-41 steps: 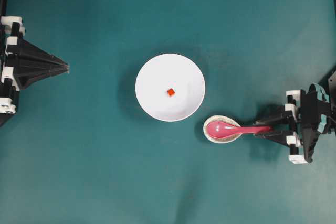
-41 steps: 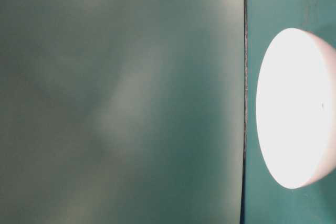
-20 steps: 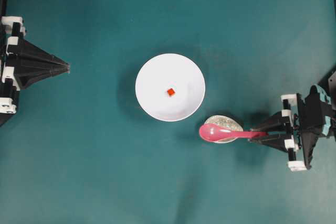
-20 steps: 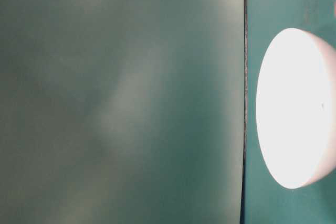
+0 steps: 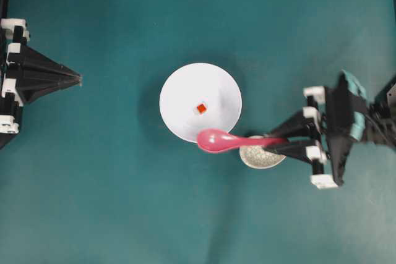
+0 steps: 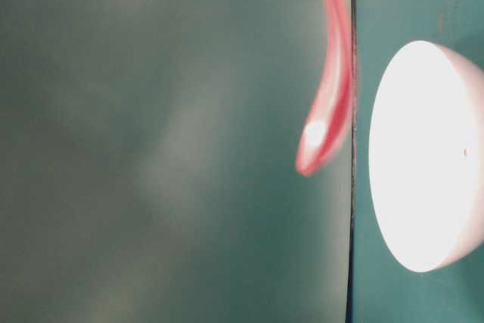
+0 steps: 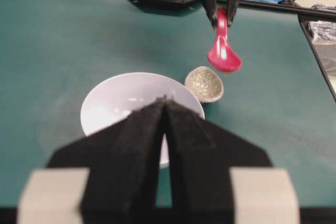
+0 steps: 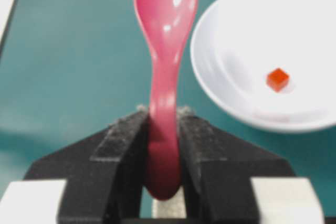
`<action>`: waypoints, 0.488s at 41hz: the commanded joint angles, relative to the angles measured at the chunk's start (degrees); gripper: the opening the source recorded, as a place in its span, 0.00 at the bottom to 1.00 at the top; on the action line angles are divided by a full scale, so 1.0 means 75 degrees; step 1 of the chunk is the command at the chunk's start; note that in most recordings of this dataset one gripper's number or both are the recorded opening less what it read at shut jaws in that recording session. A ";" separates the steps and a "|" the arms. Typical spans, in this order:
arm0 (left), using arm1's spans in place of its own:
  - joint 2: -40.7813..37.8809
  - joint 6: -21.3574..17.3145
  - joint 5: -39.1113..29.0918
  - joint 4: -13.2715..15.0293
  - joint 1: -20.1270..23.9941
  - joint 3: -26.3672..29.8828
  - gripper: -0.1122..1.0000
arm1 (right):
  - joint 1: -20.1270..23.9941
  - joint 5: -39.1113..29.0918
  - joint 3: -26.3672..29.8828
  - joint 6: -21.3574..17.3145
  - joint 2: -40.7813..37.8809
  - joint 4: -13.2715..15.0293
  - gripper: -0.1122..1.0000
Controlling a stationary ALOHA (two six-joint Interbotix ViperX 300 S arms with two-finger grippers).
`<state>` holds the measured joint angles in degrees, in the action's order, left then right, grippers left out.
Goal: Grip the spoon and scoop the red block from the bowl with right arm.
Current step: 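Lift the spoon out of its rest and swing it into the white bowl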
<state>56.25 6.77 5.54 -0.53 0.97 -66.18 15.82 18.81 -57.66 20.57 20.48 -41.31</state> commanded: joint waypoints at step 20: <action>0.0000 -0.0012 -0.0211 -0.0023 0.0023 0.0223 0.10 | -0.3422 -0.7043 0.3598 -0.3023 -0.0820 0.0293 0.30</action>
<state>56.43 6.77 4.04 -0.62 0.97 -66.18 -9.84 -31.20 -34.80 1.14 15.73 -40.43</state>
